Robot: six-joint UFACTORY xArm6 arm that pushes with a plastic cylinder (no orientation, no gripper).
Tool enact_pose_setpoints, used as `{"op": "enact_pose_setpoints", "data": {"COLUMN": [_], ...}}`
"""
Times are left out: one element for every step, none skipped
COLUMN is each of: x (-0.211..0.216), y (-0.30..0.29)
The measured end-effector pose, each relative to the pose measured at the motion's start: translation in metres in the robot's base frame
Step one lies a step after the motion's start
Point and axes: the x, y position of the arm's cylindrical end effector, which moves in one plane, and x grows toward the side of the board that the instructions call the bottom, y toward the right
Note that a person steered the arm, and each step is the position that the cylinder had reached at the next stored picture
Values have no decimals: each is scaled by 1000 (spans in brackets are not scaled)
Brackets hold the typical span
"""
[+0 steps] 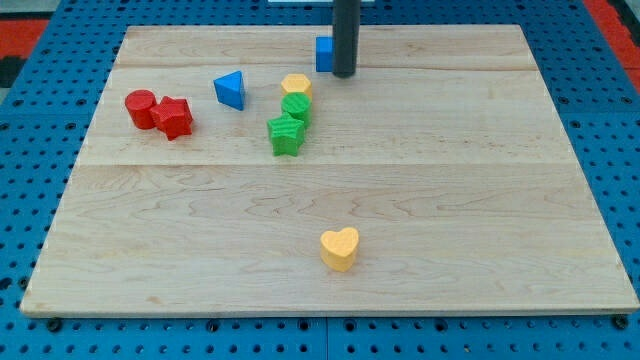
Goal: Move the yellow hexagon into the yellow heart
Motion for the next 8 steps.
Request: {"op": "enact_pose_setpoints", "data": {"x": [6, 22, 43, 75, 113, 115, 99, 140], "y": [-48, -69, -78, -17, 11, 27, 90, 77]}}
